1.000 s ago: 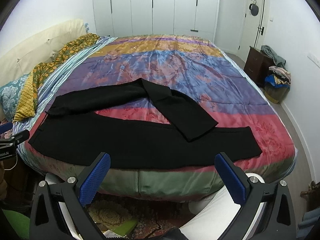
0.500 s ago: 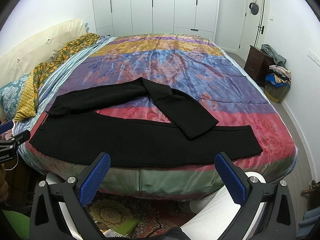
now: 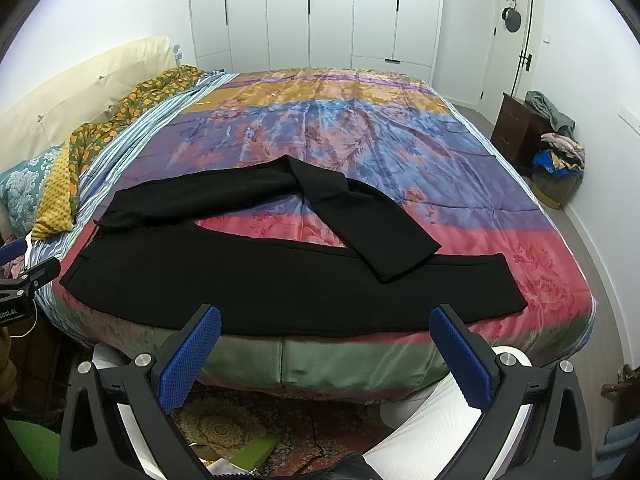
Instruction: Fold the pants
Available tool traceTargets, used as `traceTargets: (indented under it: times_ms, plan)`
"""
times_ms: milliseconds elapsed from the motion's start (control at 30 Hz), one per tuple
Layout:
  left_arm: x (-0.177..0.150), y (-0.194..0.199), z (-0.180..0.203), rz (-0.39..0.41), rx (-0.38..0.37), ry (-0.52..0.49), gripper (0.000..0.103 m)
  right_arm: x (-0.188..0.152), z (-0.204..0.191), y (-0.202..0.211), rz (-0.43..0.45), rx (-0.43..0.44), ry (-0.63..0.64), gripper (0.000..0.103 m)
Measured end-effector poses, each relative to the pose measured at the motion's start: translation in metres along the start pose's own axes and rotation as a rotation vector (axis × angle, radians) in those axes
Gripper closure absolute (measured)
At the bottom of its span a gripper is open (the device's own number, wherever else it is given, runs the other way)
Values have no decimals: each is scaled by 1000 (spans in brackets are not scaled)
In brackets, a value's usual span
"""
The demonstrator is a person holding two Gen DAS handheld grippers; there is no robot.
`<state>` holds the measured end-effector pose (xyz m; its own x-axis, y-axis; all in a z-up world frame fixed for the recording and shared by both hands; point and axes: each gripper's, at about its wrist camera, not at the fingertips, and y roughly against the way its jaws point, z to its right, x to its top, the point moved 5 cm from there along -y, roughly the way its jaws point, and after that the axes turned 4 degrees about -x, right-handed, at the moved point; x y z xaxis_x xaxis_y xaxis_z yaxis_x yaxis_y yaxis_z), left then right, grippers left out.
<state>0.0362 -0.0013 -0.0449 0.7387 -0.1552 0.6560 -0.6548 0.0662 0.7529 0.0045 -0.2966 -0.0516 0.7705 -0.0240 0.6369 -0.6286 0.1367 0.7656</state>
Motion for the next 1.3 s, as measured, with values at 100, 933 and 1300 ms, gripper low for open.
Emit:
traceTargets:
  times_ms: [100, 933, 1300]
  plan:
    - [0, -1, -1, -5, -4, 5, 1, 2, 0, 1, 1, -15, 3, 0]
    - [3, -29, -6, -19, 60, -37, 1, 12, 8, -18, 211, 59, 72, 0]
    - [-10, -56, -22, -117, 91, 28, 1, 4, 39, -259, -73, -5, 436, 19]
